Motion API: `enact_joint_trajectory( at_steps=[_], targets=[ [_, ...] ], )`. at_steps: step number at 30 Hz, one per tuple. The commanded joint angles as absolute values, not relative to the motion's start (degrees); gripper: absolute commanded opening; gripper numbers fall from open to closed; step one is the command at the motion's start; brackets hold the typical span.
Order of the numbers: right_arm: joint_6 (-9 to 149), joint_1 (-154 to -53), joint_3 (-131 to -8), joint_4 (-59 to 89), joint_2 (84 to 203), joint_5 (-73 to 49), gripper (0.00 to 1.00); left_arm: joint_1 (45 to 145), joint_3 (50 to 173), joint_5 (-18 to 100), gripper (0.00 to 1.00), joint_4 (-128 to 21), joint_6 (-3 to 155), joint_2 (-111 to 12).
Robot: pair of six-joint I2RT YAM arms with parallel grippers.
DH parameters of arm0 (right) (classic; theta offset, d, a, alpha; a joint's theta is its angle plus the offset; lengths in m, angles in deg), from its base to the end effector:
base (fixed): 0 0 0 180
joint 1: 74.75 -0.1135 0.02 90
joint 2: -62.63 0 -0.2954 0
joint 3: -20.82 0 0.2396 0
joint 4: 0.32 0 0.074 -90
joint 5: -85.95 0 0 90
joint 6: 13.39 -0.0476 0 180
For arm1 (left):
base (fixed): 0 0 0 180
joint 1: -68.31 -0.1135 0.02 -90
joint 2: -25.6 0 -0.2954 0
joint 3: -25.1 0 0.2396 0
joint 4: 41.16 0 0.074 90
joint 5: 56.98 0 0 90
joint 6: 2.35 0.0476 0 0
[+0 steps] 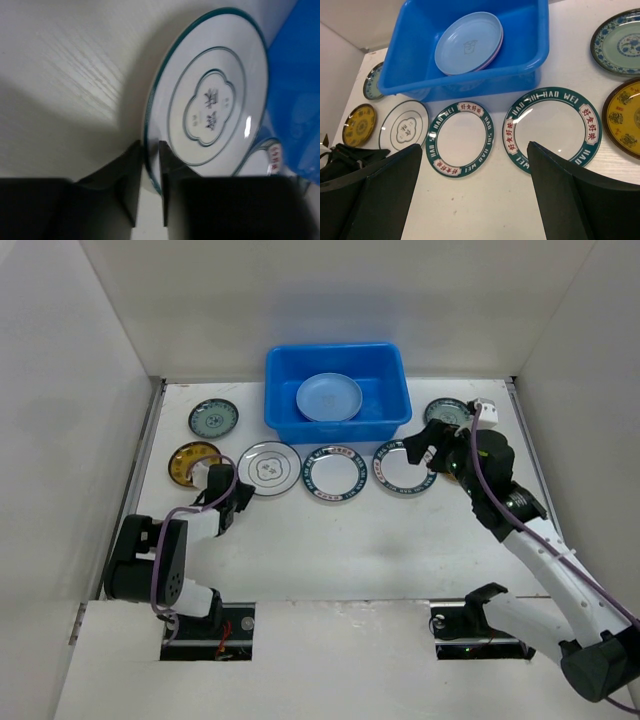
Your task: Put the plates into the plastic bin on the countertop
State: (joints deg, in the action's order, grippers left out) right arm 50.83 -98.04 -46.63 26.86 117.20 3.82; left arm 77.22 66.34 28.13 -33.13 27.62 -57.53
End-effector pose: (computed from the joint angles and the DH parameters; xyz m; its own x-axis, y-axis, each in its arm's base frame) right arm 0.1860 0.0730 0.3777 -0.3216 0.3306 -0.8873 -0.1443 0.9090 0.3910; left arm 0.2613 -0.0369 0.1791 -0.3481 -0.8191 -0.4560 -0.4347 0.5720 -0.6956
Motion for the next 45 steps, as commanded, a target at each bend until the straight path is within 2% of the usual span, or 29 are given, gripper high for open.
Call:
enact_joint_trajectory(
  at_steps=[1,4,8,13,16,20,24,31,37,45],
  targets=[
    [49.8,-97.6,-44.1,25.6,115.3,4.6,0.92,78.5,63.9,28.0,0.08,-36.0,25.1,-57.4],
    [49.0,-97.6,-42.2,25.3,113.9,4.3,0.92,79.1,63.4,27.0,0.00,-40.5,24.4,-51.5],
    [48.1,-97.9,-41.0,25.3,113.0,4.0,0.92,79.5,66.0,23.9,0.00,-54.2,26.3,-36.3],
    [46.9,-97.9,-39.1,24.4,112.4,4.1,0.92,80.1,76.7,18.5,0.00,-72.3,31.0,-21.4],
    [45.2,-97.9,-37.3,24.1,112.9,3.9,0.91,80.3,86.0,18.1,0.00,-77.4,34.6,-21.0],
    [41.6,-97.7,-35.3,24.7,113.7,2.6,0.91,82.4,98.7,18.7,0.01,-76.8,39.7,-27.0],
    [37.4,-98.8,-32.7,24.5,113.8,1.6,0.90,84.3,107.9,20.6,0.02,-70.1,43.0,-36.3],
    [34.1,-103.0,-31.3,28.3,116.7,1.2,0.90,85.0,120.2,29.5,0.04,-57.0,46.8,-58.0],
    [32.5,-105.1,-31.7,29.6,118.3,1.0,0.90,84.9,132.4,35.3,0.05,-52.0,53.3,-77.5],
    [30.5,-105.2,-31.1,27.0,122.7,1.8,0.89,84.5,146.8,39.2,0.05,-46.3,56.9,-97.6]
  ],
)
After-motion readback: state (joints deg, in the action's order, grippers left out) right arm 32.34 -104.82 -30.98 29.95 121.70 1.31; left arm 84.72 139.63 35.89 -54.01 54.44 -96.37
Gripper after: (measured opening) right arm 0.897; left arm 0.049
